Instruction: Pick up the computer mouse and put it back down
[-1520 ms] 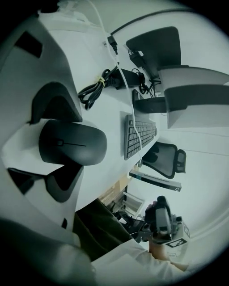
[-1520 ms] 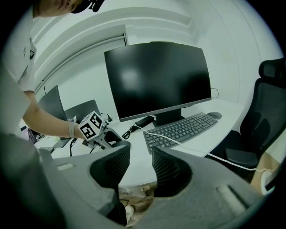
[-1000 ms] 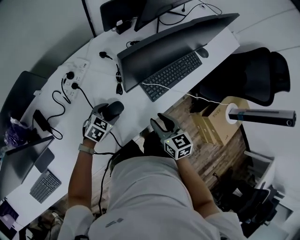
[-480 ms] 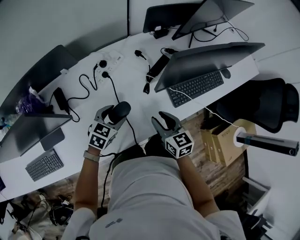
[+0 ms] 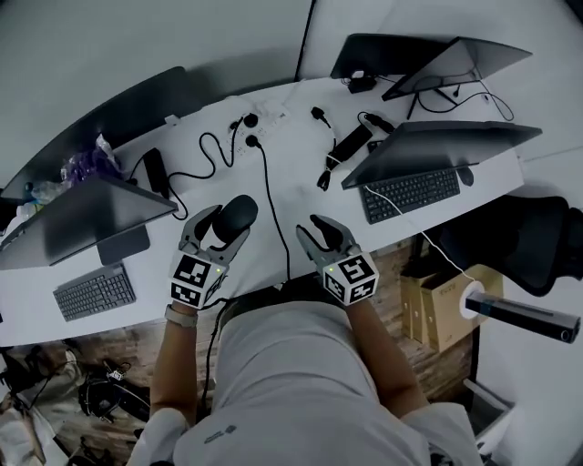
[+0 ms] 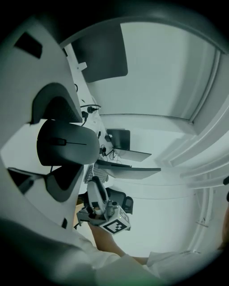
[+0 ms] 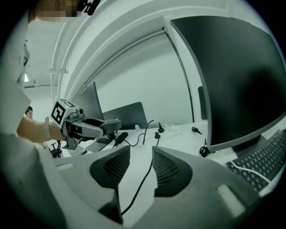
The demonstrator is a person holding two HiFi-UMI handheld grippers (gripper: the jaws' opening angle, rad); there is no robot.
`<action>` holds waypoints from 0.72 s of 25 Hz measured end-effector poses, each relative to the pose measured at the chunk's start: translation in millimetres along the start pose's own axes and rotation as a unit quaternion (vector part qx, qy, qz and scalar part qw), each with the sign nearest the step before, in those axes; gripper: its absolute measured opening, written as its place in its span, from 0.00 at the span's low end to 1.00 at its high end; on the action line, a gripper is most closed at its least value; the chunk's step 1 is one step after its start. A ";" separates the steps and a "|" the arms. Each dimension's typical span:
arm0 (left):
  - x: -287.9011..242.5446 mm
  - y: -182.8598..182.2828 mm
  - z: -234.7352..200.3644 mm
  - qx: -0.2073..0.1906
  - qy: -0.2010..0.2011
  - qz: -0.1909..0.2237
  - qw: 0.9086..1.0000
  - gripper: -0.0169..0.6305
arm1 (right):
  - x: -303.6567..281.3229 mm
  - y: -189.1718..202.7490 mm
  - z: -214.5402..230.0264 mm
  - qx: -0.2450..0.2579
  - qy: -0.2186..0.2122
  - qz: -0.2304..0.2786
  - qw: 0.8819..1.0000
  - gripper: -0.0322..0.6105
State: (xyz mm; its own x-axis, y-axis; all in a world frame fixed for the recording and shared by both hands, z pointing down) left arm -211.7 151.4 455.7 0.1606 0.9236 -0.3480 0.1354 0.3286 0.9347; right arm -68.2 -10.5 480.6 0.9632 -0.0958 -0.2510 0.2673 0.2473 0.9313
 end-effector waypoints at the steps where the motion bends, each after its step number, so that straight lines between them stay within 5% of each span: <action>1: 6.5 -3.0 -1.5 0.007 -0.005 0.013 1.000 0.47 | -4.3 -1.8 -3.5 0.003 -0.007 0.000 1.000 0.29; 18: 89.1 -39.3 -15.4 0.046 -0.080 0.153 0.984 0.47 | -34.4 -21.5 -43.2 0.040 -0.075 0.008 0.996 0.29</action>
State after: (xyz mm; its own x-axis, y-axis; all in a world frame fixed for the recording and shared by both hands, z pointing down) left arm -217.8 223.9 389.1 0.3587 0.9312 -0.0653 0.1429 0.0143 0.9896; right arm -105.9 29.2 457.8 0.9508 -0.2372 -0.1994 0.2434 0.1734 0.9543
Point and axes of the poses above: the fingertips, and each gripper's own axes: x backward along the fingers, z to its right, y out of its underside, the point moved 6 cm from there along x, backward along the fingers, and after that the axes turned 9 degrees about z, right-handed, at the moved point
